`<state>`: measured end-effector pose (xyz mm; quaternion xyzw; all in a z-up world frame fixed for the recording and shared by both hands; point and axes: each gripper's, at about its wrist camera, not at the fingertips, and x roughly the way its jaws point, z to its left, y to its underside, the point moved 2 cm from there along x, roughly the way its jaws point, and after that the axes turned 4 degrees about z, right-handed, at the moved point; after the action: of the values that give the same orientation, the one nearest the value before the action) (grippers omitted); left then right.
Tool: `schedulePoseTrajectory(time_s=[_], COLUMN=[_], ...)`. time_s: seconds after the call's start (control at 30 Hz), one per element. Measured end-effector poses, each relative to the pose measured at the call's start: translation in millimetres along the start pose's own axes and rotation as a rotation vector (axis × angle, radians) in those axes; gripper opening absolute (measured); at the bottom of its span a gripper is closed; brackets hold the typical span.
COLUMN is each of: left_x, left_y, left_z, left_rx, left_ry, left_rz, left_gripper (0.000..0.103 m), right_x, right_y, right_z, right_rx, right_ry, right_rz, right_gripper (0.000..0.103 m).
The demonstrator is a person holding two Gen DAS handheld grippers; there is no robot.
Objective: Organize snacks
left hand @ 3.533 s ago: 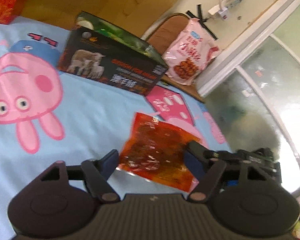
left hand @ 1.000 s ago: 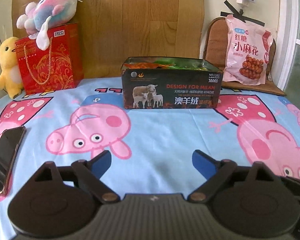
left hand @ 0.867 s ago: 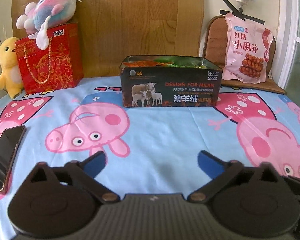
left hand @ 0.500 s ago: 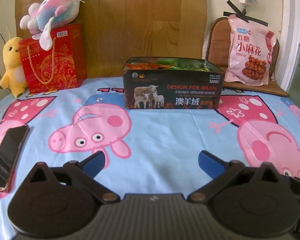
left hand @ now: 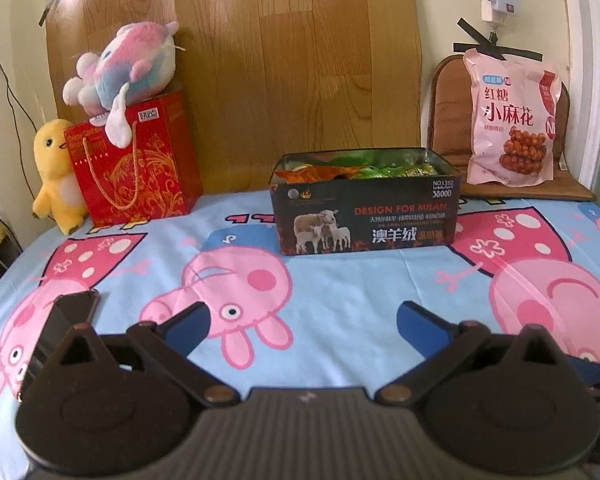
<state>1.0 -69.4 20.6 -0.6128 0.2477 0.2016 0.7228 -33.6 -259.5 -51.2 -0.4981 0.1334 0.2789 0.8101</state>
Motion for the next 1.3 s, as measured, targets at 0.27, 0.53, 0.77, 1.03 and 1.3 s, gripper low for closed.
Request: schedulePoseTrajectory(time_s=[0.27, 0.53, 0.77, 1.03, 1.3], left_x=[-7, -8, -5, -3, -3], left_y=[-2, 0, 1, 3, 3], left_z=[4, 6, 7, 9, 11], left_rx=[-0.012, 0.003, 0.002, -0.002, -0.011], left_ry=[-0.015, -0.053, -0.050, -0.039, -0.030], left_rz=[-0.015, -0.020, 0.000, 0.016, 0.024], left_gripper=[0.103, 0.103, 0.103, 0.103, 0.103], right_x=[-8, -12, -15, -15, -15], right_y=[-2, -4, -4, -3, -2], right_z=[2, 4, 7, 10, 13], right_rx=[0.002, -0.005, -0.009, -0.019, -0.023], right_ry=[0.010, 0.014, 0.020, 0.012, 0.007], right_rz=[-0.032, -0.058, -0.071, -0.069, -0.060], right_gripper=[0.103, 0.103, 0.103, 0.103, 0.103])
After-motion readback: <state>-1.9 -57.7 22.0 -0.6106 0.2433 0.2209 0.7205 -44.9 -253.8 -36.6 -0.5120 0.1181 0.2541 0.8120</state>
